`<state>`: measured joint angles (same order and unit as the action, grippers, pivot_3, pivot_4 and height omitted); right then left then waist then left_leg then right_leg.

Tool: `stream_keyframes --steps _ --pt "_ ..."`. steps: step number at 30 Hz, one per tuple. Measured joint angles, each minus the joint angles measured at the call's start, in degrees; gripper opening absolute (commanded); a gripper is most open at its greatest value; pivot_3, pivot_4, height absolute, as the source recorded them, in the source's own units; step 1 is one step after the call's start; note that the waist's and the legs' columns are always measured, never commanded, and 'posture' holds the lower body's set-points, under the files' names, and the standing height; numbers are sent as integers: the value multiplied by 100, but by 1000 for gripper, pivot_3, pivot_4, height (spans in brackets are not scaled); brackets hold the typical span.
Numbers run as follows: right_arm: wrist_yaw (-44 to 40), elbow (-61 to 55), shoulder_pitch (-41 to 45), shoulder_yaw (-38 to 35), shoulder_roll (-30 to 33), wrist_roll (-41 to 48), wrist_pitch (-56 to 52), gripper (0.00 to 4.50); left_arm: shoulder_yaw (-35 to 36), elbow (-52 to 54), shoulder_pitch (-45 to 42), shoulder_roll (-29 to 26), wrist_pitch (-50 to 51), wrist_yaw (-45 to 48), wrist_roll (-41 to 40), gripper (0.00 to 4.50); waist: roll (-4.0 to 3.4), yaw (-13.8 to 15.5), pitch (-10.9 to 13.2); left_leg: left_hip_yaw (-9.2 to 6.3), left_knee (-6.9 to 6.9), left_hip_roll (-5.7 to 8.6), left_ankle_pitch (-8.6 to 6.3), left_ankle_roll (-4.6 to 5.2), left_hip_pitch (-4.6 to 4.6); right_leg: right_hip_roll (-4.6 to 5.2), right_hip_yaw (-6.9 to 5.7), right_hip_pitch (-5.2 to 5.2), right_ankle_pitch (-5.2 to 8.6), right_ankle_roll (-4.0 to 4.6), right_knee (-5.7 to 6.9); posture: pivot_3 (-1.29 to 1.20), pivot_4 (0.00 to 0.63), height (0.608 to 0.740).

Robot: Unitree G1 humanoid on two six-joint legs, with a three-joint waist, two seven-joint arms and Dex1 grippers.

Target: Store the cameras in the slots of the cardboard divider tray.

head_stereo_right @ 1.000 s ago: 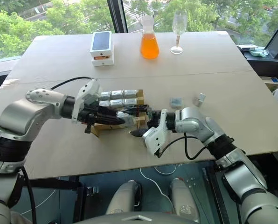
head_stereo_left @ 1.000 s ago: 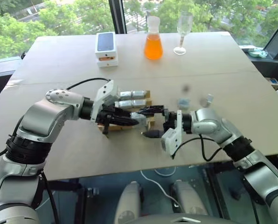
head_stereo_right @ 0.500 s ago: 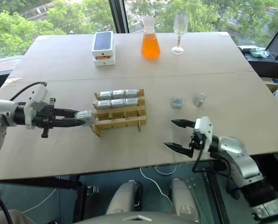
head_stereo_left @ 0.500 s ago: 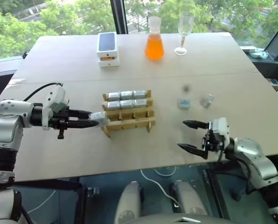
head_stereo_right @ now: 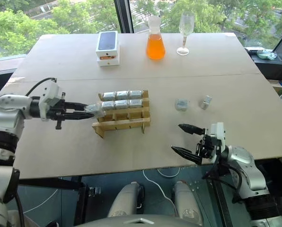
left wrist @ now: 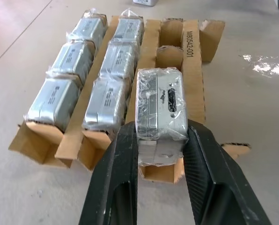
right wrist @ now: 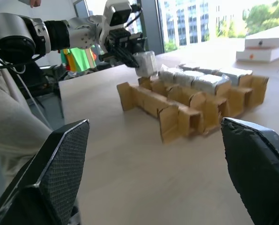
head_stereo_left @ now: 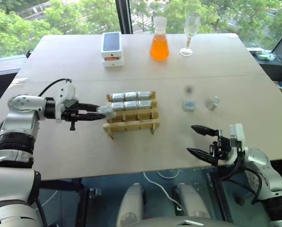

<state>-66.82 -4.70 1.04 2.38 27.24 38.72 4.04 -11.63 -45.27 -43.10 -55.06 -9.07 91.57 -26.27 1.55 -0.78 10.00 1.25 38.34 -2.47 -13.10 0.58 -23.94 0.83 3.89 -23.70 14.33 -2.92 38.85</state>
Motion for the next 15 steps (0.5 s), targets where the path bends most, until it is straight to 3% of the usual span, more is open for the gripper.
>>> stream_keyframes --steps 6,15 --pt "-259 336 68 -117 -211 -472 843 4438 -235 -415 -295 172 -181 1 1 755 0 -1 0 0 5 0 1 0 5 -1 0 2 7 -2 5 0 150 740" --pt "-231 391 112 -183 -275 -595 987 4438 -377 -607 -461 392 -321 0 -98 755 0 7 0 -1 4 1 1 0 6 0 0 5 -3 8 4 0 150 740"
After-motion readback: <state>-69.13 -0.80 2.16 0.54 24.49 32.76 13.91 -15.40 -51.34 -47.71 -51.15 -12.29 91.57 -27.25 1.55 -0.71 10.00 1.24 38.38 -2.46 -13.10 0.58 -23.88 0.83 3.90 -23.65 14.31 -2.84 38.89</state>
